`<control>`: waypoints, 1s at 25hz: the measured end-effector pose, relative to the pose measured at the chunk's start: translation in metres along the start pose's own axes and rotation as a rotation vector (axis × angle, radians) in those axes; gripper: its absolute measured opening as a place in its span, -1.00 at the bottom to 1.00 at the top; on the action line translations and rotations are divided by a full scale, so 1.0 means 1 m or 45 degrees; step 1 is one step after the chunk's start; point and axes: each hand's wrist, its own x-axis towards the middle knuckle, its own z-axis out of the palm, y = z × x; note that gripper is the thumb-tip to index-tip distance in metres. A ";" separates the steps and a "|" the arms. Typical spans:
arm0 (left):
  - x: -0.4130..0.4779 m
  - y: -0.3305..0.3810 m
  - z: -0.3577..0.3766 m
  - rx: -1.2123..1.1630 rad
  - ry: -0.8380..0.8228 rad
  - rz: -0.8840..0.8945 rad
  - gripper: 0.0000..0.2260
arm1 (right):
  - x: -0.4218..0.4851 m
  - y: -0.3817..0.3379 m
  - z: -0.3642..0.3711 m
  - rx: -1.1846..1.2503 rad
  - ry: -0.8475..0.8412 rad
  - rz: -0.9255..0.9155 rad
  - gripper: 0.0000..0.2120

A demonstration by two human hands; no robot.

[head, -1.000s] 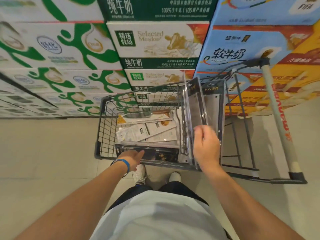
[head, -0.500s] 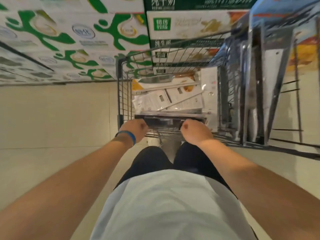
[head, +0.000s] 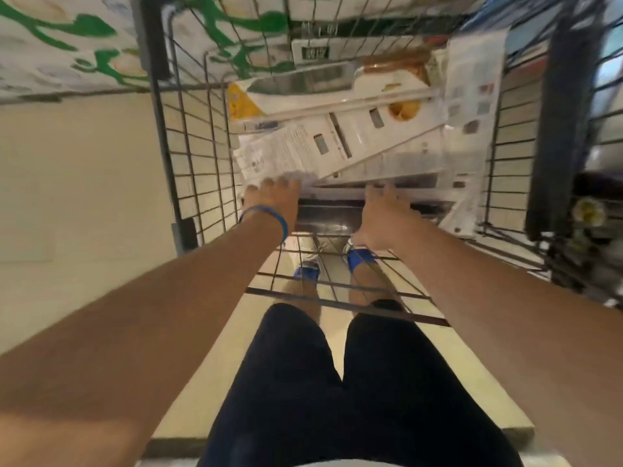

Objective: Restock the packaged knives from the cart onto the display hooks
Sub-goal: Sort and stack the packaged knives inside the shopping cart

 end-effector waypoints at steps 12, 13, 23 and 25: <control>-0.020 -0.024 -0.018 -0.293 -0.108 0.107 -0.49 | 0.017 0.003 -0.004 -0.147 0.148 -0.267 -0.47; -0.022 -0.026 -0.021 -0.372 -0.125 0.122 -0.49 | 0.016 0.008 -0.005 -0.151 0.135 -0.248 -0.46; -0.010 -0.035 -0.025 -1.189 0.268 -0.357 -0.38 | 0.004 0.032 -0.057 0.626 0.679 -0.221 -0.68; -0.004 -0.020 -0.009 -0.652 -0.041 -0.253 -0.43 | 0.003 0.030 -0.058 0.588 0.760 -0.222 -0.74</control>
